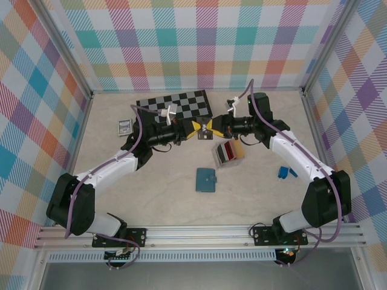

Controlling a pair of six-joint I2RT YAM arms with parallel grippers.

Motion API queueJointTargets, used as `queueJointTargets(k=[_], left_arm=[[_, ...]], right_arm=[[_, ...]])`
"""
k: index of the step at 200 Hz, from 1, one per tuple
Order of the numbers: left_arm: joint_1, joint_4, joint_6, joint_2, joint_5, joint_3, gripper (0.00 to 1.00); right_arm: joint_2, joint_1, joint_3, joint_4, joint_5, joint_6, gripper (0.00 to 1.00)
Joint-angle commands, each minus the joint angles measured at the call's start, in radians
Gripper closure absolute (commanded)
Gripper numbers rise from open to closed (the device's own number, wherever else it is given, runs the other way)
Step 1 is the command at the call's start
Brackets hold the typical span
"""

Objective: Put the credit cards into the card holder

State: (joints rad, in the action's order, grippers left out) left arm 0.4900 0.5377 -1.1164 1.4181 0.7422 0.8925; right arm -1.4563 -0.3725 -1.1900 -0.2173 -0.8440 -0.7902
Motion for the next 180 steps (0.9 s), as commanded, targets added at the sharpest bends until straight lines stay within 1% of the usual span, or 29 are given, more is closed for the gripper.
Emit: queueJointTargets(k=[1, 11, 19, 28, 34, 46, 54, 61, 71, 86, 93, 107, 120, 125, 140, 163, 180], left_arm=[[0.005, 0.047, -0.016, -0.023, -0.001, -0.01, 1.0], [0.005, 0.004, 0.005, -0.023, -0.014, -0.006, 0.99], [0.005, -0.045, 0.027, -0.025, -0.029, -0.001, 0.95], [0.003, -0.139, 0.06, -0.027, -0.061, 0.012, 0.82], [0.004, -0.216, 0.091, -0.031, -0.087, 0.023, 0.76], [0.005, -0.359, 0.144, -0.036, -0.148, 0.038, 0.59], [0.005, -0.47, 0.167, -0.039, -0.208, 0.044, 0.57], [0.006, -0.533, 0.189, -0.044, -0.25, 0.042, 0.56], [0.007, -0.619, 0.194, -0.054, -0.32, 0.031, 0.48], [0.006, -0.74, 0.209, -0.061, -0.408, 0.021, 0.47], [0.007, -0.777, 0.214, -0.065, -0.431, 0.013, 0.44], [0.01, -0.807, 0.227, -0.072, -0.454, -0.006, 0.43], [0.014, -0.806, 0.227, -0.079, -0.458, -0.029, 0.41], [0.017, -0.839, 0.228, -0.083, -0.461, -0.037, 0.41], [0.027, -0.847, 0.233, -0.086, -0.468, -0.05, 0.4], [0.044, -0.852, 0.253, -0.079, -0.469, -0.058, 0.38], [0.056, -0.838, 0.265, -0.055, -0.446, -0.059, 0.38]], right_arm=[[0.008, 0.006, 0.024, 0.04, -0.05, 0.029, 0.83], [0.018, 0.006, 0.03, 0.046, -0.064, 0.035, 0.87], [0.025, 0.006, 0.03, 0.042, -0.068, 0.041, 0.89], [0.035, 0.006, 0.03, 0.012, -0.049, 0.058, 0.91], [0.041, 0.006, 0.025, -0.029, -0.018, 0.081, 0.91], [0.049, 0.006, 0.014, -0.124, 0.062, 0.129, 0.93], [0.053, 0.002, 0.01, -0.199, 0.135, 0.159, 0.94], [0.053, -0.008, 0.01, -0.26, 0.213, 0.175, 0.94], [0.046, -0.04, 0.017, -0.329, 0.334, 0.193, 0.94], [0.015, -0.12, 0.026, -0.427, 0.527, 0.189, 0.94], [-0.006, -0.166, 0.029, -0.45, 0.59, 0.192, 0.95], [-0.051, -0.26, 0.028, -0.473, 0.683, 0.165, 0.96], [-0.09, -0.322, 0.035, -0.466, 0.736, 0.114, 0.96], [-0.102, -0.34, 0.038, -0.466, 0.756, 0.094, 0.96], [-0.133, -0.379, 0.044, -0.471, 0.818, 0.059, 0.96], [-0.156, -0.39, 0.063, -0.484, 0.842, 0.036, 0.97], [-0.149, -0.389, 0.085, -0.512, 0.877, 0.031, 0.96]])
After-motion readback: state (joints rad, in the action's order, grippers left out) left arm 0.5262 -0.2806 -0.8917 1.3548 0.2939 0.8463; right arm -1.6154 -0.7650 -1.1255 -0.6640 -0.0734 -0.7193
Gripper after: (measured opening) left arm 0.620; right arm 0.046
